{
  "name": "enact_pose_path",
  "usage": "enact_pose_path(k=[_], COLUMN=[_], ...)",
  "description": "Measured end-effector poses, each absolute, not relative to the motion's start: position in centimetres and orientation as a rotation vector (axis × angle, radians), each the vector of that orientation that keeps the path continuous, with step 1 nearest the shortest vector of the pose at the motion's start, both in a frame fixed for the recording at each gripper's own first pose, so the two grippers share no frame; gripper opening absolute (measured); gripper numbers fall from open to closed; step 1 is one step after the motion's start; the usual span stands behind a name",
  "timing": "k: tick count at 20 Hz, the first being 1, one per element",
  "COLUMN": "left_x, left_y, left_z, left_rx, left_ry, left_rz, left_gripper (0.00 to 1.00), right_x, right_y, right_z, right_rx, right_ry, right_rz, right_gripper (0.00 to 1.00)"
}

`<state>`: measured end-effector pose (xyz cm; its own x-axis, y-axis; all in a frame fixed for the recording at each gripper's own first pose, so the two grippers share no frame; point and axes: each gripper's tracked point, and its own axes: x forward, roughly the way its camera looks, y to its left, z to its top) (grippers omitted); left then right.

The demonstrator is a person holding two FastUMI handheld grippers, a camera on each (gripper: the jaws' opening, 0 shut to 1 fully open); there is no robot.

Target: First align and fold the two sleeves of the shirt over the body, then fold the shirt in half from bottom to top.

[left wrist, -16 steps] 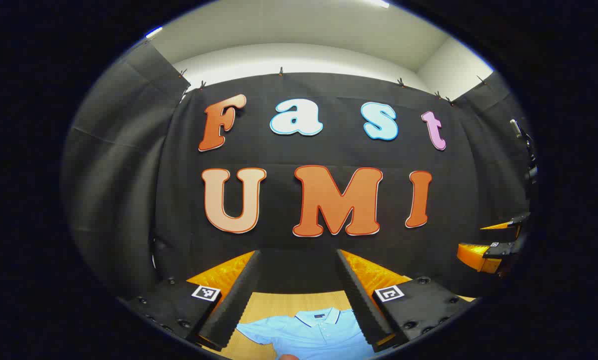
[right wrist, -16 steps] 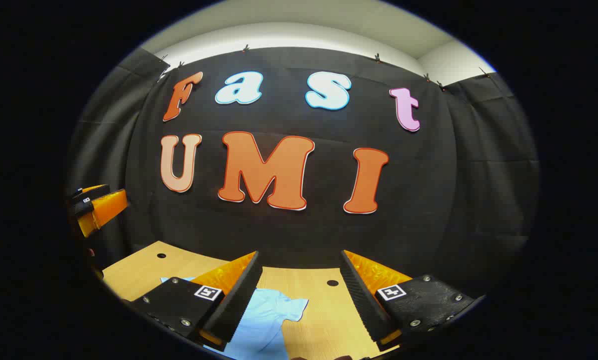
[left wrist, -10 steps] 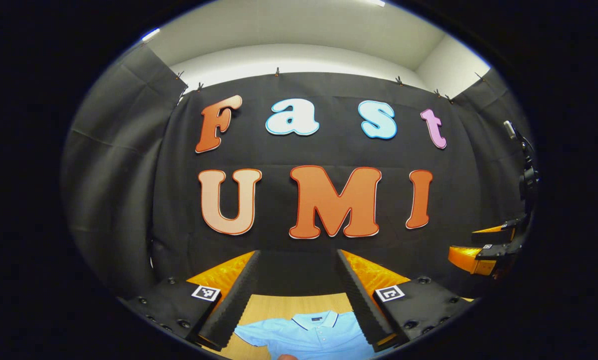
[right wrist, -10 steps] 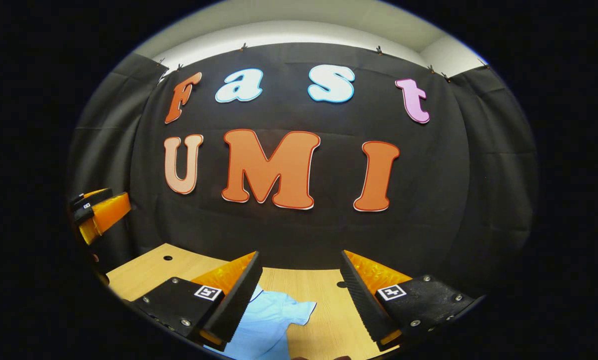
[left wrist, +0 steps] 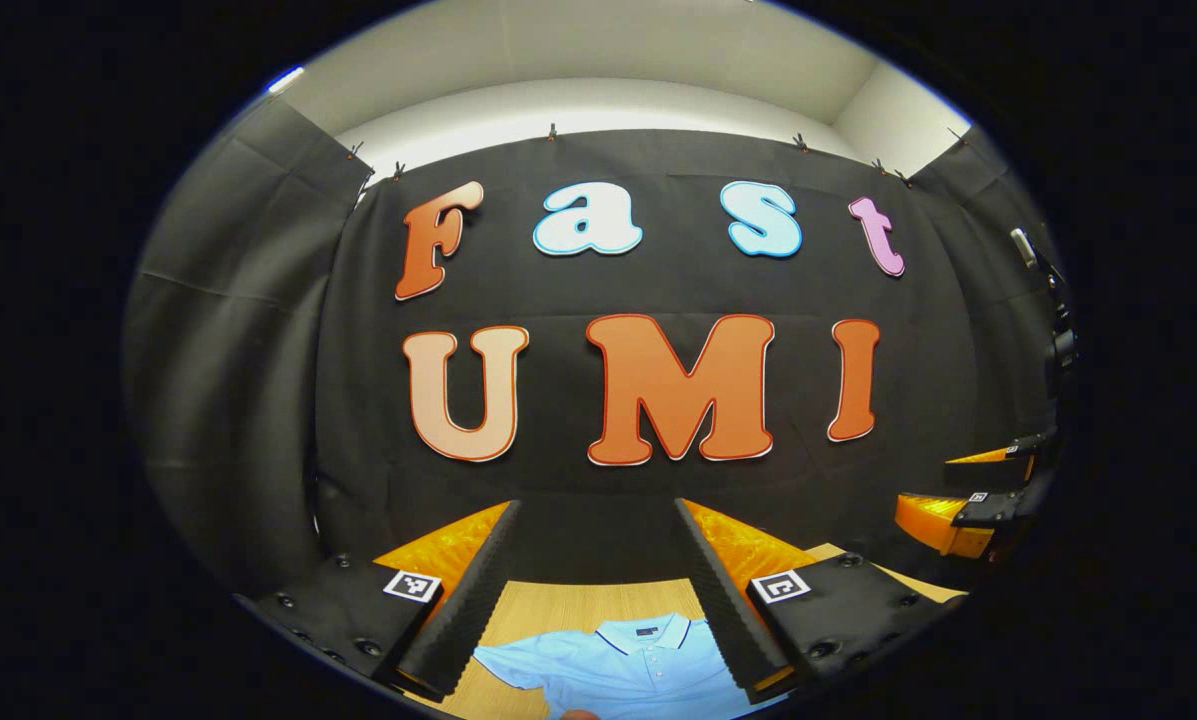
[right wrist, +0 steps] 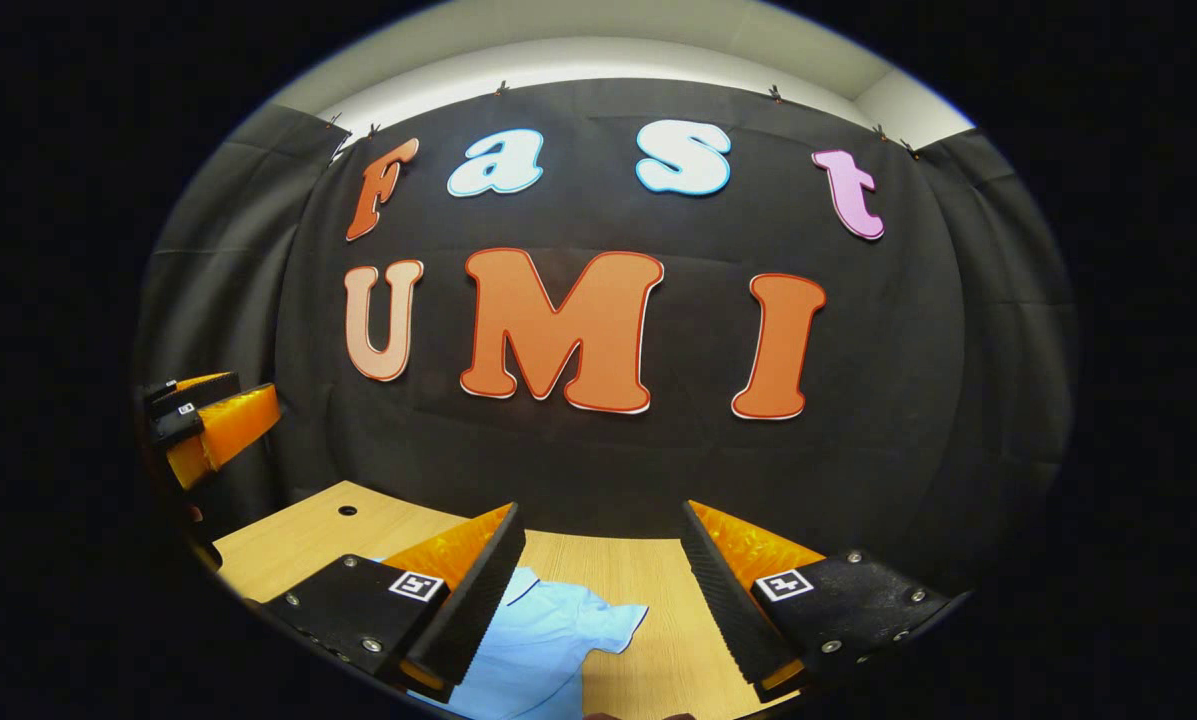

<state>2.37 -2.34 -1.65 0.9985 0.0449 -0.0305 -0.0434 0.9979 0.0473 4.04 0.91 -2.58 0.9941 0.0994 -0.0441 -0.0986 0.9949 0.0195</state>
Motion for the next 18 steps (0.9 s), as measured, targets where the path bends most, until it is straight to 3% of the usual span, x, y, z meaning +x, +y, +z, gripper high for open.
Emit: enact_pose_path(k=[9,18], left_x=[1.6,2.4], left_y=[-3.0,-1.5], left_z=[-0.7,-1.7], left_rx=[0.042,0.076], left_ry=[-0.011,0.014], left_rz=[0.051,0.142], left_gripper=[0.97,0.97], right_x=[8.1,14.3], right_y=[1.0,0.4], right_z=[-7.2,-16.6], right_rx=[0.011,0.035], right_ry=[0.168,0.449], right_rz=[0.142,0.146], right_gripper=[0.98,0.98])
